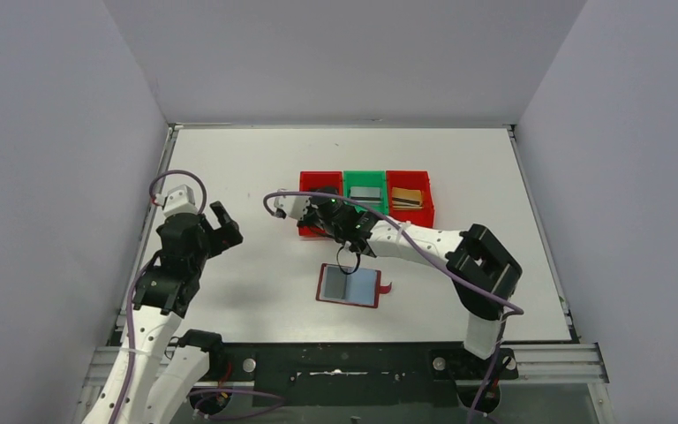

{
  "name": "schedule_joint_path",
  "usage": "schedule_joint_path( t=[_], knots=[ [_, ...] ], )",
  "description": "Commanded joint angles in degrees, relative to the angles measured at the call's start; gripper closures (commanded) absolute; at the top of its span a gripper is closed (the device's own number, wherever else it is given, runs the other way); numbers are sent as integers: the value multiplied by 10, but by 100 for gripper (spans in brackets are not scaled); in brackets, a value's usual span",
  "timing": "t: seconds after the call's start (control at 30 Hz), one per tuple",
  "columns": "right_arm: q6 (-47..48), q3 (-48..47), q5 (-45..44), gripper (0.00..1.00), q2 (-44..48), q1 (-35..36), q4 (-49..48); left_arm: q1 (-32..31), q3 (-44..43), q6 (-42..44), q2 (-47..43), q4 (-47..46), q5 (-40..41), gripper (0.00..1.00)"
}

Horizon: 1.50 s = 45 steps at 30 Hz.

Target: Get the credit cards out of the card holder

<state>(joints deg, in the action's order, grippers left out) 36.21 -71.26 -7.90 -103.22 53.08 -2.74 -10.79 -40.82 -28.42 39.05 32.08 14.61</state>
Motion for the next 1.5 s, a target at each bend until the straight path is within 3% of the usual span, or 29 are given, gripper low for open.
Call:
schedule_joint_path(
  t=[0.0,0.5,1.17,1.47],
  knots=[
    [51,-38,7,100,-13,-10,-6,2,-2,11,-3,-37,-9,2],
    [142,-84,14,100,-92,-43,-5,2,-1,14,-10,-36,-11,3],
    [194,-142,13,100,-182,-77,-51,3,-3,19,-13,-32,-8,3],
    [190,-136,36,93,-191,-86,-54,3,-1,19,-9,-35,-12,3]
  ],
)
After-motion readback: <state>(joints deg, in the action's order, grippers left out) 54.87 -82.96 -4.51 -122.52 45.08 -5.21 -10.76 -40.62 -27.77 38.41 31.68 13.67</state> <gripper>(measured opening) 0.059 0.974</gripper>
